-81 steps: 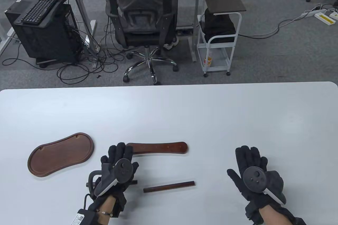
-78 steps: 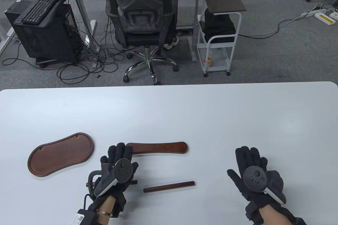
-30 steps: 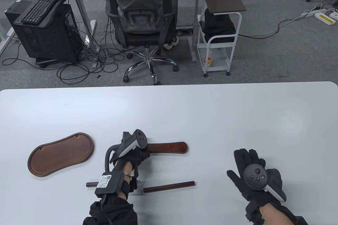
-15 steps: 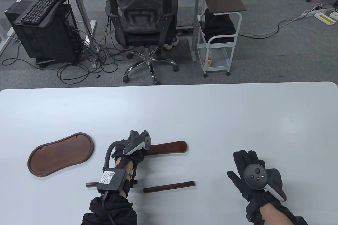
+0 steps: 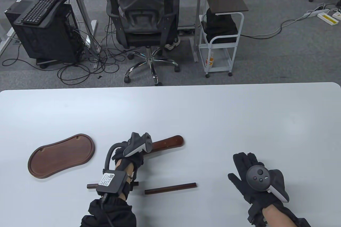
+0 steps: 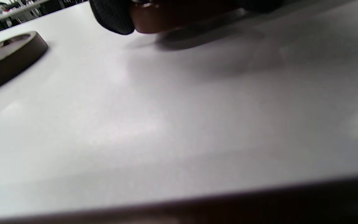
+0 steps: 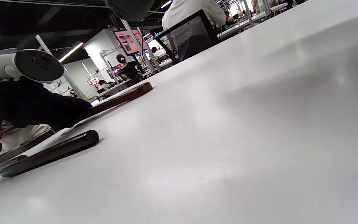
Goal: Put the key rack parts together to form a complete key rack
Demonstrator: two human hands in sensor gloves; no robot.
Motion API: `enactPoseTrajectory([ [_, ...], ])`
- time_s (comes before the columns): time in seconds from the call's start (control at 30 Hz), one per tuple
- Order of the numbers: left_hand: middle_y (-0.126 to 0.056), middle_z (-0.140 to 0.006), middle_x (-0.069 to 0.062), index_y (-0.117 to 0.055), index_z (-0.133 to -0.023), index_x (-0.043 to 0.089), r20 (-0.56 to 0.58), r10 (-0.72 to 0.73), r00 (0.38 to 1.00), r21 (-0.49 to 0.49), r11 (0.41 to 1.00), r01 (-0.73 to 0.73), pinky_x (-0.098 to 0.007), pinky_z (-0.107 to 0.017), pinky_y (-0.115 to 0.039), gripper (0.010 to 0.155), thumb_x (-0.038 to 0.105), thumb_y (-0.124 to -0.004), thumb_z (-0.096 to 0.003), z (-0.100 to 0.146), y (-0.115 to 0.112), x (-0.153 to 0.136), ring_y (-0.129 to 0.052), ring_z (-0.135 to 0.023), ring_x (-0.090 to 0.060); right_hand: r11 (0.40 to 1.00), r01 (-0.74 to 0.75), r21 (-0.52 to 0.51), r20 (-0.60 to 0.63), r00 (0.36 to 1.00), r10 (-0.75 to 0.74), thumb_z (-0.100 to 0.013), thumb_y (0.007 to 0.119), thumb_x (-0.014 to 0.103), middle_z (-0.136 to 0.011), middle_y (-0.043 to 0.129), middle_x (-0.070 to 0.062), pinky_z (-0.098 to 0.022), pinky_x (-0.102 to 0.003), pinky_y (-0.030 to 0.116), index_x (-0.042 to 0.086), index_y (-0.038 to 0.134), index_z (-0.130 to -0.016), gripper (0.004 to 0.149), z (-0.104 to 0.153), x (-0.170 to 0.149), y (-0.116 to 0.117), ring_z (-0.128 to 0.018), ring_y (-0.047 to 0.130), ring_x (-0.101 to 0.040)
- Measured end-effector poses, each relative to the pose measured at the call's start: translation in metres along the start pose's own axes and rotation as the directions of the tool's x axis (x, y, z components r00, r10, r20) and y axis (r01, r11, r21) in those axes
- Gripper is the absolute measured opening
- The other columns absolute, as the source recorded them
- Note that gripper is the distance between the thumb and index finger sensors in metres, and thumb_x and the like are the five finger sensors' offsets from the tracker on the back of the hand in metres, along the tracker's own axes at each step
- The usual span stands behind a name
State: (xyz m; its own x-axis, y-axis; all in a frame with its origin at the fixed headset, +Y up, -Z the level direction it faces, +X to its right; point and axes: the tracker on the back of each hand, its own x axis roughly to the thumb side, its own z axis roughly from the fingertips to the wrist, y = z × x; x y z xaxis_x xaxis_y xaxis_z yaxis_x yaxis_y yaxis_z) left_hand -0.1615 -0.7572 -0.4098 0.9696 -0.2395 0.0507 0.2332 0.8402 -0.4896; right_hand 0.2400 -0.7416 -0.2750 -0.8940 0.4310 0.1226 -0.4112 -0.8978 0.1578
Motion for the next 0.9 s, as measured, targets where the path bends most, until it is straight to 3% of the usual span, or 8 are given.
enactPoseTrajectory([
  [0.17, -0.033, -0.120, -0.009, -0.027, -0.114, 0.023, 0.020, -0.075, 0.997, 0.074, 0.995, 0.073, -0.060, -0.082, -0.063, 0.073, 0.040, -0.064, -0.0534, 0.011, 0.011, 0.003, -0.043, -0.114, -0.035, 1.000, 0.001, 0.009, 0.002, 1.000, -0.001, -0.059, 0.059, 0.046, -0.122, 0.028, -0.019, -0.070, -0.064, 0.016, 0.012, 0.029, -0.113, 0.071, 0.000, 0.000, 0.001, -0.104, 0.015, -0.045],
  [0.37, -0.033, -0.120, -0.011, -0.027, -0.114, 0.021, 0.115, -0.075, 0.991, 0.176, 0.983, 0.054, -0.062, -0.080, -0.063, 0.073, 0.039, -0.064, -0.0536, 0.033, 0.024, 0.017, -0.043, -0.113, -0.038, 1.000, -0.017, 0.001, 0.016, 1.000, 0.017, -0.059, 0.059, 0.046, -0.122, 0.028, -0.019, -0.070, -0.065, 0.017, 0.012, 0.029, -0.113, 0.071, 0.001, 0.002, 0.000, -0.104, 0.015, -0.045],
  [0.6, -0.036, -0.119, -0.014, -0.029, -0.115, 0.019, 0.268, -0.189, 0.945, 0.333, 0.938, 0.094, -0.062, -0.078, -0.066, 0.074, 0.040, -0.064, -0.0534, 0.080, 0.041, 0.056, -0.047, -0.112, -0.038, 0.995, -0.062, -0.074, 0.105, 0.992, 0.069, -0.059, 0.059, 0.046, -0.121, 0.025, -0.019, -0.069, -0.067, 0.019, 0.012, 0.026, -0.113, 0.072, 0.005, 0.015, -0.005, -0.104, 0.015, -0.046],
  [0.83, -0.038, -0.119, -0.014, -0.030, -0.115, 0.018, 0.365, -0.335, 0.868, 0.464, 0.874, 0.142, -0.061, -0.078, -0.068, 0.073, 0.040, -0.064, -0.0535, 0.128, 0.043, 0.101, -0.049, -0.112, -0.039, 0.984, -0.085, -0.155, 0.235, 0.964, 0.120, -0.058, 0.061, 0.048, -0.121, 0.025, -0.019, -0.067, -0.072, 0.026, 0.012, 0.023, -0.112, 0.076, 0.013, 0.031, -0.008, -0.104, 0.020, -0.048],
  [0.9, -0.038, -0.119, -0.014, -0.030, -0.115, 0.019, 0.383, -0.365, 0.849, 0.502, 0.854, 0.141, -0.060, -0.078, -0.068, 0.073, 0.041, -0.063, -0.0535, 0.137, 0.041, 0.109, -0.049, -0.112, -0.038, 0.981, -0.101, -0.167, 0.272, 0.951, 0.144, -0.057, 0.063, 0.050, -0.120, 0.029, -0.021, -0.065, -0.075, 0.036, 0.010, 0.024, -0.112, 0.078, 0.015, 0.036, -0.009, -0.104, 0.029, -0.051],
])
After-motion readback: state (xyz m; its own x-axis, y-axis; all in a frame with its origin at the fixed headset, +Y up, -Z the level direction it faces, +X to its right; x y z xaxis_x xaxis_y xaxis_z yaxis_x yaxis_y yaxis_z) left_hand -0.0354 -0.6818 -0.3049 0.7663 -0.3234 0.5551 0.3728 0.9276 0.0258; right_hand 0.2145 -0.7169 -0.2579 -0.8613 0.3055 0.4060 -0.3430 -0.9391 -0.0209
